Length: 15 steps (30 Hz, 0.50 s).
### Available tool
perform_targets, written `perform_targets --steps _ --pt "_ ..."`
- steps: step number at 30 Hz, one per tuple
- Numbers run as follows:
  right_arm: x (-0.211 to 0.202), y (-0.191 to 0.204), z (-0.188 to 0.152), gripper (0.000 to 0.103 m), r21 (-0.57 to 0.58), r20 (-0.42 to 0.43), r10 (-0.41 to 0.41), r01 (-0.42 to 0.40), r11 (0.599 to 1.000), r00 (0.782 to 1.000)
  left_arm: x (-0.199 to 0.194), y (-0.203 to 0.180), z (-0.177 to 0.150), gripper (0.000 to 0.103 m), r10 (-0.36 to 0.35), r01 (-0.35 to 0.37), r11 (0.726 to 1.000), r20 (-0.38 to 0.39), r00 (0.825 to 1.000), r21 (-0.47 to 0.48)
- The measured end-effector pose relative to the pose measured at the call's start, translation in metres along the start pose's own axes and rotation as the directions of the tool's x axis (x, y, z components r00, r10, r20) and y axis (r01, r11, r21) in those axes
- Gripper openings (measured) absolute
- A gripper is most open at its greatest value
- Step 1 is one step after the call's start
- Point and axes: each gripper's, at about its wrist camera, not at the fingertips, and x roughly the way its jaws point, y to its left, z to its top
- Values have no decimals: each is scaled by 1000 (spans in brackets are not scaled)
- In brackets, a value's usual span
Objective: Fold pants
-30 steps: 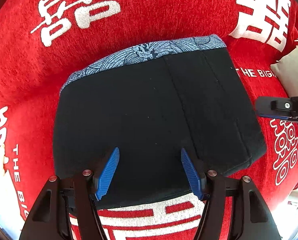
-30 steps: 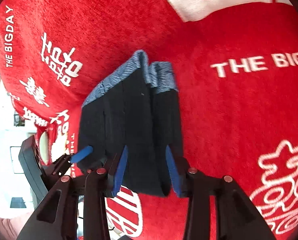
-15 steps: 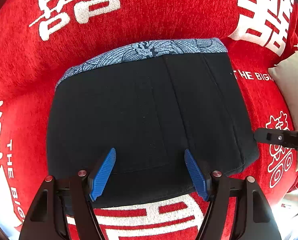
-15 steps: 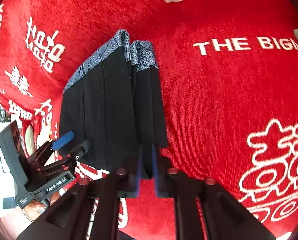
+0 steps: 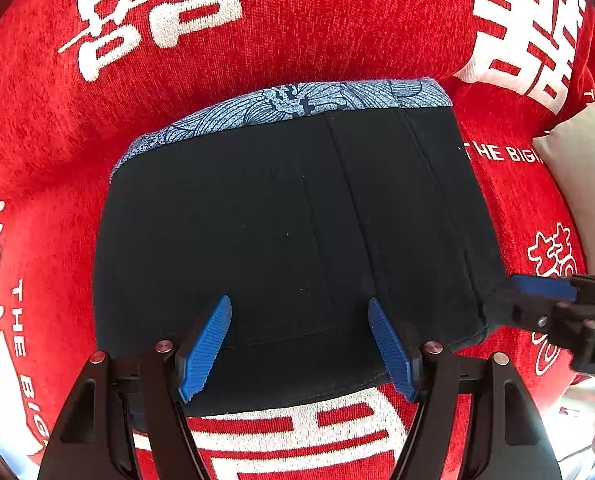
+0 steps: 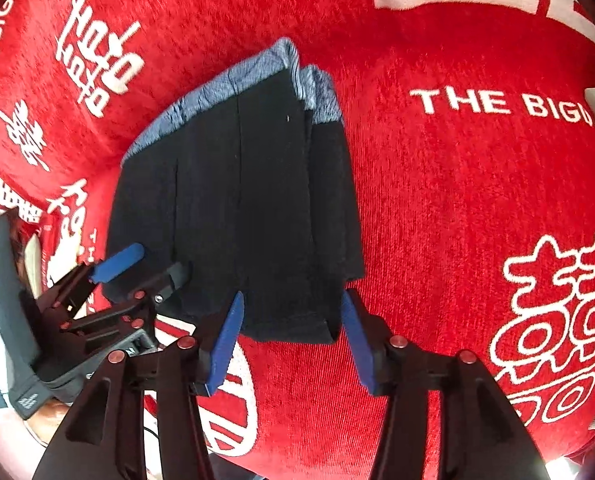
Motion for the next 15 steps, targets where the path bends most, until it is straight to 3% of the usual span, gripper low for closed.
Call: perform_targets --steps 9,15 --pt "14 1 1 60 3 -17 -17 17 1000 1000 -5 11 1 72 -31 31 999 0 1000 -27" --pt "16 5 2 60 -6 -14 -26 25 1000 1000 -17 27 2 72 -69 73 995 45 997 -70"
